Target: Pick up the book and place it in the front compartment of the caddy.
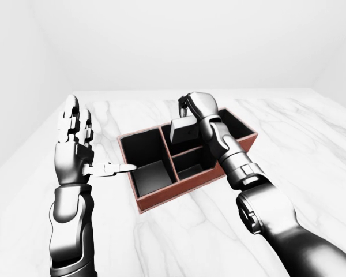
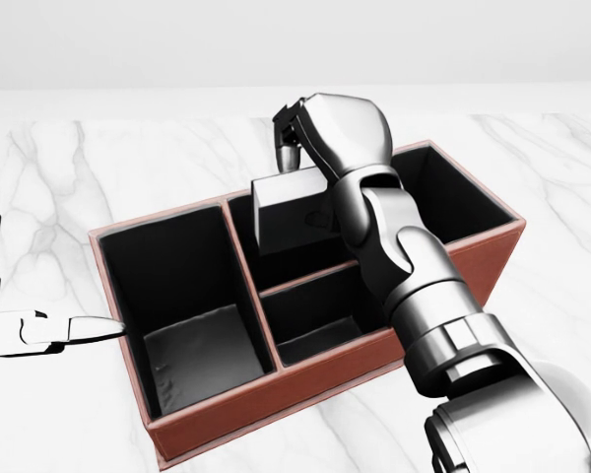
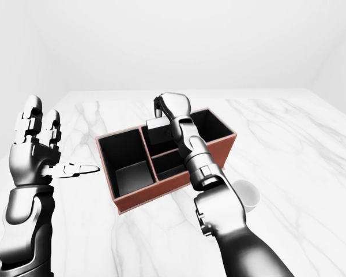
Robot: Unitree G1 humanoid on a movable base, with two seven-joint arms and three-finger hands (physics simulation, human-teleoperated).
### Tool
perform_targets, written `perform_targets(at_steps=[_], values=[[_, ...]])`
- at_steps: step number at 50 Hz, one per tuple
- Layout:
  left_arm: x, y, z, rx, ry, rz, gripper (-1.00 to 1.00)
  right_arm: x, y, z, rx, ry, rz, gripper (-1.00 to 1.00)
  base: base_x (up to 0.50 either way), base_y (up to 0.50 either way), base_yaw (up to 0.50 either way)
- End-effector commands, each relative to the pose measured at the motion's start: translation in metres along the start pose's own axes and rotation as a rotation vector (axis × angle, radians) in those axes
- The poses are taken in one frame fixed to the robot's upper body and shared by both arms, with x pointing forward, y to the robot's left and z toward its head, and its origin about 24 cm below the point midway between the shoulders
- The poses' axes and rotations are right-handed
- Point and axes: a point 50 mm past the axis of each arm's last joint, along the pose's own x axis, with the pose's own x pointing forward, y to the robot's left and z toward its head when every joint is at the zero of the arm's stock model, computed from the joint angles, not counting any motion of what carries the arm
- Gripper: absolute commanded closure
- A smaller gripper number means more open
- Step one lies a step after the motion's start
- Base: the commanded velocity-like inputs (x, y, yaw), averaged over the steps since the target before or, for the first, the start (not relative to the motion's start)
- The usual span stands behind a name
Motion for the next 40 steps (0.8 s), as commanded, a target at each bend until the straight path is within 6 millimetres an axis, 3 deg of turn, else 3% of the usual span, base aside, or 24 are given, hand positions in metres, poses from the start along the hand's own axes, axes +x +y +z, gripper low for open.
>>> perform_targets(at_steps=[1,40], values=[[0.001,0.0,-0.001,0.0,0.002,0.001,-1.0,0.003,-0.004,-0.003,-0.009,0.02,-0.067,1.0,0.0,0.0,0.0],[0.0,0.0,-0.001,-0.002,0.002,0.002,-1.0,-0.001,0.011,0.0,-0.051,0.022,-0.066,1.0,0.0,0.0,0.0]])
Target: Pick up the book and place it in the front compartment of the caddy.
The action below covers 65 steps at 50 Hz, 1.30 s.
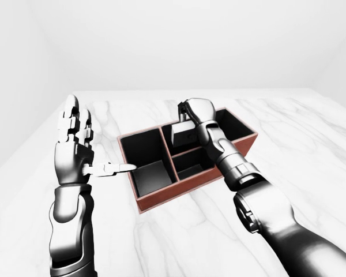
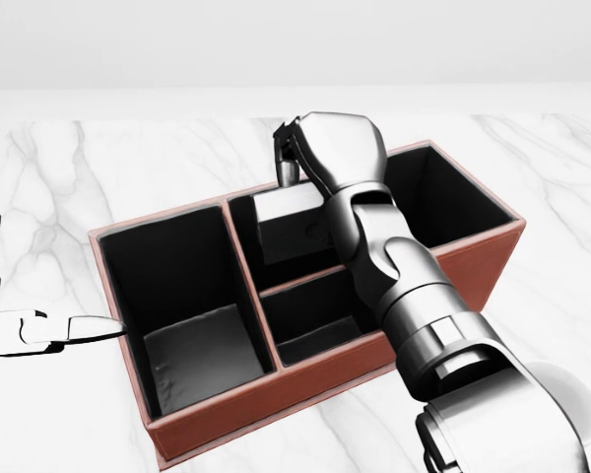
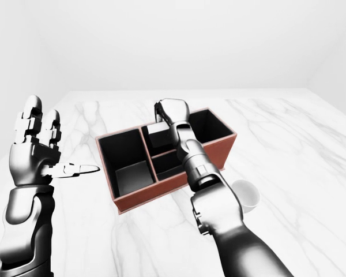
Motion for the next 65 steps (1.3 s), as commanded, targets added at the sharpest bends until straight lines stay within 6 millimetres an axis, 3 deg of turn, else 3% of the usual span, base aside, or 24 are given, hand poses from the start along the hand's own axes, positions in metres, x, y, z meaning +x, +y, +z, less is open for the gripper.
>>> perform_targets(at_steps=[1,65], values=[[0.0,0.0,-0.001,0.0,0.005,0.0,-1.0,0.003,-0.007,0.002,0.005,0.001,-0.064,1.0,0.0,0.0,0.0],[0.001,0.002,0.002,-0.002,-0.009,0.004,-1.0,0.001,0.003,0.007,-0.024,0.001,-0.067,1.0,0.0,0.0,0.0]])
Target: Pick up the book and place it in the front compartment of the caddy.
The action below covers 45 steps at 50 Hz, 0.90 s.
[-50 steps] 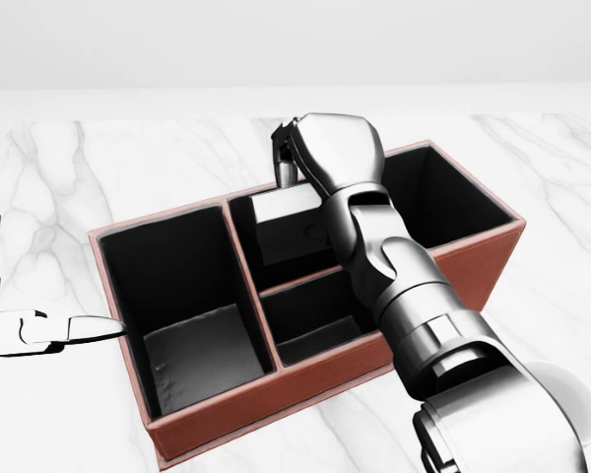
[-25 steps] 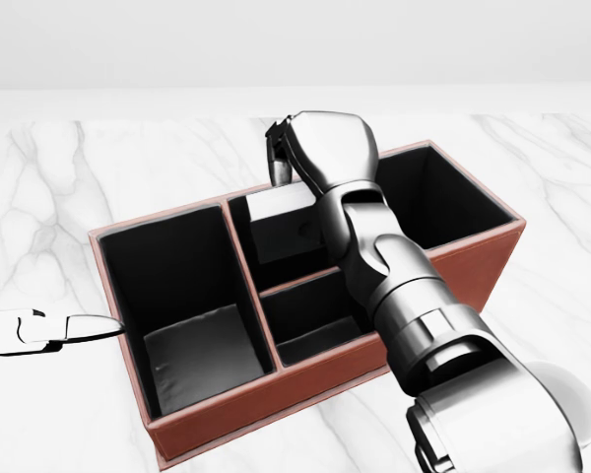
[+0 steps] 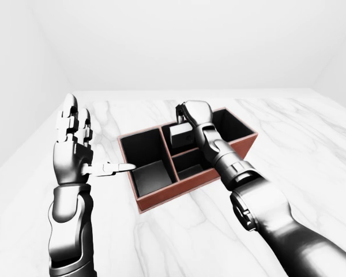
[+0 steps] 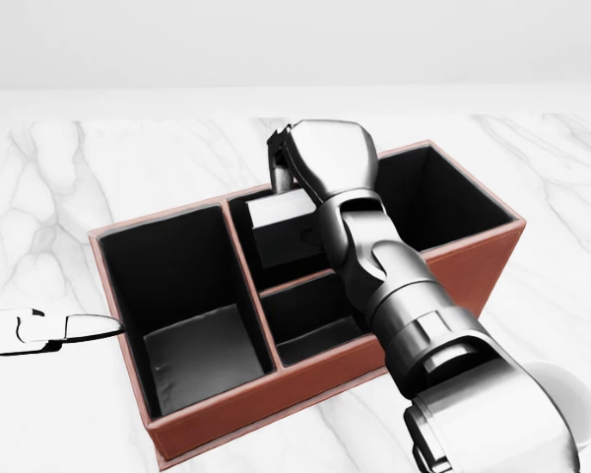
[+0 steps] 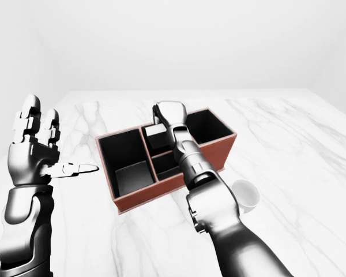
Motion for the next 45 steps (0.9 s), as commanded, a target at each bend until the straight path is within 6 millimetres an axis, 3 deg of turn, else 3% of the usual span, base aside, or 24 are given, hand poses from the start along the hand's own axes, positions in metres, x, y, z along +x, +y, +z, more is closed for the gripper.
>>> perform_targets(at_steps=[1,45], values=[[0.0,0.001,0.001,0.0,-0.003,0.002,-1.0,0.001,-0.005,0.001,0.004,0.001,-0.065,1.0,0.0,0.0,0.0],[0.0,0.001,0.001,-0.002,-0.004,0.003,-1.0,0.005,-0.009,0.012,0.024,-0.015,-0.077,1.0,0.0,0.0,0.0]])
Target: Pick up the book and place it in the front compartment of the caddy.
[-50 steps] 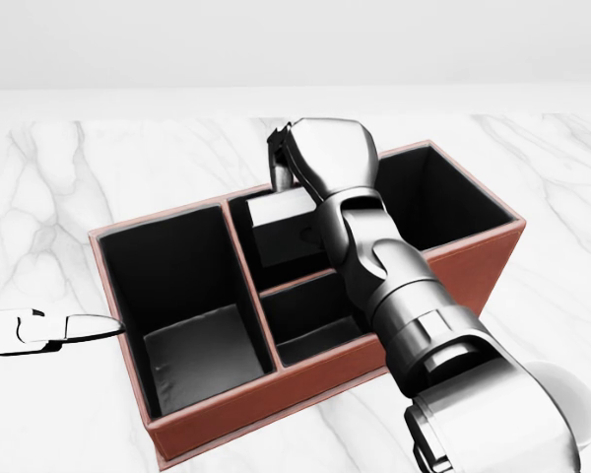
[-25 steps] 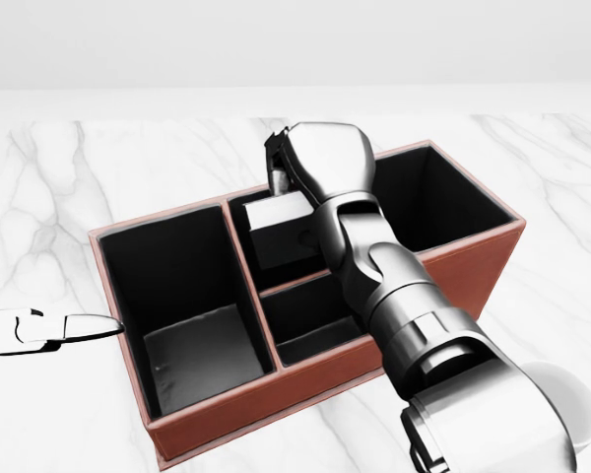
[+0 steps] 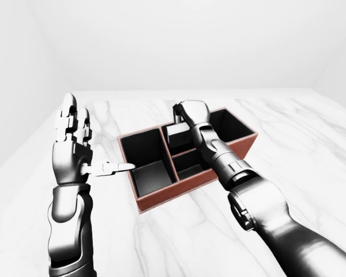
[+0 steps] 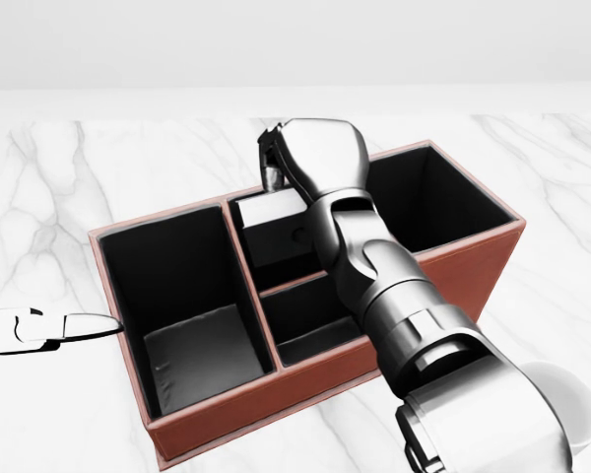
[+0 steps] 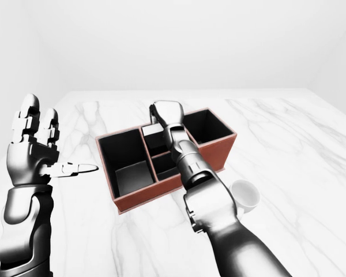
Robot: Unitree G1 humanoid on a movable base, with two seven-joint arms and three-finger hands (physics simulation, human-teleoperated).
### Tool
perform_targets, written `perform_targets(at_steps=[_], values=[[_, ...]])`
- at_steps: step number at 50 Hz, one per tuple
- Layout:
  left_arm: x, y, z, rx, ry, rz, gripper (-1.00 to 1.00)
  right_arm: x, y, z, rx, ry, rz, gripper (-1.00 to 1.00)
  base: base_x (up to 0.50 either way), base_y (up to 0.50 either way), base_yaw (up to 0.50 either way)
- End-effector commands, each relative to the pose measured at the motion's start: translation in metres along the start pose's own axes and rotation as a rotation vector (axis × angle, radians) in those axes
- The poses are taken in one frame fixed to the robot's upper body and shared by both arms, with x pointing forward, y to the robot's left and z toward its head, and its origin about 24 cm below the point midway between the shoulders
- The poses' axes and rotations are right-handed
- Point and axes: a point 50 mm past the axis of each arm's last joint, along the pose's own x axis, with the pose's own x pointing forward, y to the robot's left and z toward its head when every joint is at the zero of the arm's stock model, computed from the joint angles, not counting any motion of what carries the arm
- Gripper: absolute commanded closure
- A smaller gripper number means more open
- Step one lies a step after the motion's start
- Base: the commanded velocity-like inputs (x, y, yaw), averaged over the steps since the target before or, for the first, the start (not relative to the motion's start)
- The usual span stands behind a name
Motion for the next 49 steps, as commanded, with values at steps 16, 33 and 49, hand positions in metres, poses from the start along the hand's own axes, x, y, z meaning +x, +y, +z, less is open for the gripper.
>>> perform_targets(at_steps=[16,33,49], values=[[-0.0005,0.0002,-0.0017,0.001,0.008,0.001,-1.0,0.0028,-0.0071,0.0027,0.005,-0.004,-0.066,-1.0,0.0,0.0,0.0],[0.0001,-0.0003,-0.0002,0.004,0.001,0.0,-1.0,0.0011,-0.0048,0.0018,0.007,-0.003,-0.063,-1.0,0.0,0.0,0.0],[0.0,0.0,-0.001,0.004,0.005,0.001,-1.0,0.0044,-0.0131,-0.0043,0.084,0.04,-0.077,-1.0,0.0,0.0,0.0]])
